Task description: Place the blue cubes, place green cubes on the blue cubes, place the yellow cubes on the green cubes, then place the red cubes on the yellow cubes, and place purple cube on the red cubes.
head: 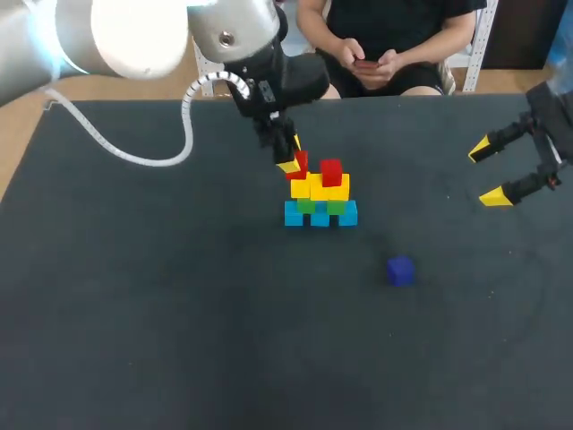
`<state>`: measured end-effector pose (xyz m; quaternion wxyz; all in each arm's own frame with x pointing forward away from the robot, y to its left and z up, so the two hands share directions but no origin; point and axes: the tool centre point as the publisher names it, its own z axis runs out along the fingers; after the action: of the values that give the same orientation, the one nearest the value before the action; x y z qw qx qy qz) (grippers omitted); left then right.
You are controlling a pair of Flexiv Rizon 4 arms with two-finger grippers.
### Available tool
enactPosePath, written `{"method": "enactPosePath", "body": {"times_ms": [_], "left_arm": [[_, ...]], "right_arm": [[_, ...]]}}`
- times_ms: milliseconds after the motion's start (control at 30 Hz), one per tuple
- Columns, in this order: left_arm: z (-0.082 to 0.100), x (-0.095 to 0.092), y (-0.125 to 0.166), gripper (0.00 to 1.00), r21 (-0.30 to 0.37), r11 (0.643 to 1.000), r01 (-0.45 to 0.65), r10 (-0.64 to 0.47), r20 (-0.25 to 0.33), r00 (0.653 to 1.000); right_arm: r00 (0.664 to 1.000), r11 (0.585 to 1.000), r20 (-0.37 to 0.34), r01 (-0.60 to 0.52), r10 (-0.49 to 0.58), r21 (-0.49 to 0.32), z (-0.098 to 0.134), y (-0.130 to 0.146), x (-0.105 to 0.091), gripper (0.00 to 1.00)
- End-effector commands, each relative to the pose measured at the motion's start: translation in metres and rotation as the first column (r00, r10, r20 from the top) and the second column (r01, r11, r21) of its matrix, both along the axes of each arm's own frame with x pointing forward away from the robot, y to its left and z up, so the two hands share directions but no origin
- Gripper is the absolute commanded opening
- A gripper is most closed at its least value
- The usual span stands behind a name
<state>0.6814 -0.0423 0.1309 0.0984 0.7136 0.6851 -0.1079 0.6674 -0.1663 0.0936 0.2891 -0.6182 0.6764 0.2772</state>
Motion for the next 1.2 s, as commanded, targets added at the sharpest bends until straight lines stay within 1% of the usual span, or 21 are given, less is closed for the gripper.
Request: {"method": "enactPosePath", "body": {"times_ms": [33, 233, 467, 667, 700, 767, 800, 867, 900, 933, 967, 1000, 1033, 1067, 1100, 1133, 1167, 1200], "left_arm": [[-0.007, 0.007, -0.004, 0.0, -0.007, 1.0, -0.013, 0.013, -0.001, 1.0], [-0.013, 0.012, -0.009, 0.0, -0.016, 1.0, -0.013, 0.013, 0.0, 1.0], [-0.018, 0.018, -0.012, 0.0, 0.007, 1.0, -0.012, 0.012, 0.01, 1.0], [-0.021, 0.022, -0.012, 0.0, 0.009, 1.0, -0.024, 0.024, 0.011, 1.0], [-0.022, 0.023, -0.013, 0.0, -0.001, 1.0, -0.029, 0.029, 0.001, 1.0], [-0.023, 0.024, -0.013, 0.0, 0.01, 1.0, -0.028, 0.028, 0.006, 1.0], [-0.023, 0.024, -0.013, 0.0, -0.001, 1.0, -0.029, 0.029, -0.003, 1.0], [-0.023, 0.025, -0.013, 0.0, 0.012, 1.0, -0.026, 0.026, 0.003, 1.0], [-0.024, 0.026, -0.013, 0.0, -0.007, 1.0, -0.027, 0.026, -0.009, 1.0], [-0.024, 0.026, -0.013, 0.0, 0.021, 0.999, -0.024, 0.023, 0.003, 1.0], [-0.025, 0.026, -0.014, 0.0, 0.015, 1.0, -0.023, 0.023, -0.001, 1.0], [-0.025, 0.027, -0.014, 0.0, -0.011, 1.0, -0.022, 0.022, -0.016, 1.0], [-0.025, 0.028, -0.014, 0.0, 0.029, 0.999, -0.021, 0.021, 0.0, 1.0], [-0.026, 0.028, -0.015, 0.0, 0.034, 0.999, -0.019, 0.018, 0.007, 1.0], [-0.026, 0.028, -0.015, 0.0, 0.017, 1.0, -0.016, 0.016, -0.004, 1.0], [-0.026, 0.028, -0.016, 0.0, 0.041, 0.999, -0.012, 0.012, 0.005, 1.0], [-0.027, 0.028, -0.017, 0.0, 0.029, 0.999, -0.013, 0.013, -0.001, 1.0], [-0.028, 0.029, -0.017, 0.0, -0.006, 1.0, -0.014, 0.014, -0.024, 1.0]], "right_arm": [[1.0, 1.0, -0.001, -0.002, 0.002, 0.003, -0.001, 0.0, 0.001, 1.0], [1.0, 1.0, -0.001, -0.002, 0.002, 0.003, -0.001, 0.0, 0.001, 1.0], [1.0, 1.0, -0.001, -0.002, 0.002, 0.003, -0.001, 0.0, 0.001, 1.0], [1.0, 1.0, -0.001, -0.002, 0.002, 0.003, -0.001, 0.0, 0.001, 1.0], [1.0, 1.0, -0.001, -0.002, 0.002, 0.003, -0.001, 0.0, 0.001, 1.0], [1.0, 1.0, -0.001, -0.002, 0.002, 0.003, -0.001, 0.0, 0.001, 1.0], [1.0, 1.0, -0.001, -0.002, 0.002, 0.003, -0.001, 0.0, 0.001, 1.0], [1.0, 1.0, -0.001, -0.002, 0.002, 0.003, -0.001, 0.0, 0.001, 1.0], [1.0, 1.0, -0.001, -0.002, 0.002, 0.003, -0.001, 0.0, 0.001, 1.0], [1.0, 1.0, -0.001, -0.002, 0.002, 0.003, -0.001, 0.0, 0.001, 1.0], [1.0, 1.0, -0.001, -0.002, 0.002, 0.003, -0.001, 0.0, 0.001, 1.0], [1.0, 1.0, -0.001, -0.002, 0.002, 0.003, -0.001, 0.0, 0.001, 1.0], [1.0, 1.0, -0.001, -0.002, 0.002, 0.003, -0.001, 0.0, 0.001, 1.0], [1.0, 1.0, -0.001, -0.002, 0.002, 0.003, -0.001, 0.0, 0.001, 1.0], [1.0, 1.0, -0.001, -0.002, 0.002, 0.003, -0.001, 0.0, 0.001, 1.0], [1.0, 1.0, -0.001, -0.002, 0.002, 0.003, -0.001, 0.0, 0.001, 1.0], [1.0, 1.0, -0.001, -0.002, 0.002, 0.003, -0.001, 0.0, 0.001, 1.0], [1.0, 1.0, -0.001, -0.002, 0.002, 0.003, -0.001, 0.0, 0.001, 1.0]]}}
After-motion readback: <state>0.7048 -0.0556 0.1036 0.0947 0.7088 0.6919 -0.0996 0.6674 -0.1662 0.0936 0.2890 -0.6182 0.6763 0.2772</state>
